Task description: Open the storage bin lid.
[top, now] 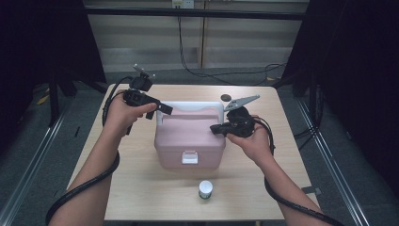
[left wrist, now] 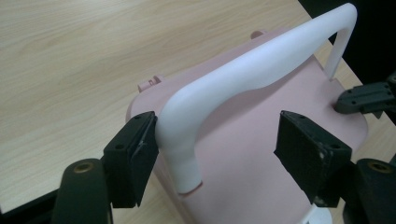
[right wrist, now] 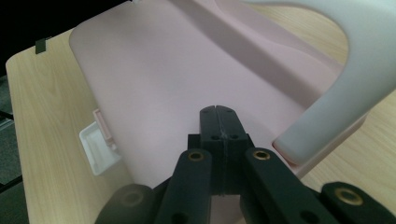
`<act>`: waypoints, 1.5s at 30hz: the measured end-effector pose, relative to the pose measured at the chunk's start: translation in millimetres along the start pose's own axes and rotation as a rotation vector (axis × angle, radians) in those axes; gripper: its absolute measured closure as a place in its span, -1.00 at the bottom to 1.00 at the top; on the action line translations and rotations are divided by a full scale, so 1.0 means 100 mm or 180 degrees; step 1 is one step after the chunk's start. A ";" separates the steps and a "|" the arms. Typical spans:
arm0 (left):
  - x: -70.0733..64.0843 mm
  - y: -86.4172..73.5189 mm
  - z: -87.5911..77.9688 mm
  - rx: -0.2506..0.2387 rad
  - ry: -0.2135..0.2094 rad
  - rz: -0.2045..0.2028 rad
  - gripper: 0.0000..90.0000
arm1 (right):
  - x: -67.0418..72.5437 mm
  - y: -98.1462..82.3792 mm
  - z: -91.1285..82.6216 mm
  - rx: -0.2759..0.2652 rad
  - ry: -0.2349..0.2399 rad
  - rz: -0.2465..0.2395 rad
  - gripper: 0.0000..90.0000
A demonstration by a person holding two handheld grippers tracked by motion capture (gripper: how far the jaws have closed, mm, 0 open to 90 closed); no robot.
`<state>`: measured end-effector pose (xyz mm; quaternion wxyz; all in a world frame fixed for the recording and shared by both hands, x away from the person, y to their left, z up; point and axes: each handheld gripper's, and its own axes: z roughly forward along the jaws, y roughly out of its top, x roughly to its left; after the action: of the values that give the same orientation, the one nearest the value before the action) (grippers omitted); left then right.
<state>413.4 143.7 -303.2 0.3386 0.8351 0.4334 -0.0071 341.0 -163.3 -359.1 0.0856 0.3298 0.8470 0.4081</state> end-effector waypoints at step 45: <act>0.01 0.04 0.19 0.0247 0.0589 0.0013 0.53 | -0.01 -0.04 0.00 -0.0118 0.0028 0.0030 1.00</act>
<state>422.1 132.5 -315.9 0.2645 0.8456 0.4605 0.0540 339.4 -165.9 -362.0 0.0860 0.3303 0.8381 0.4256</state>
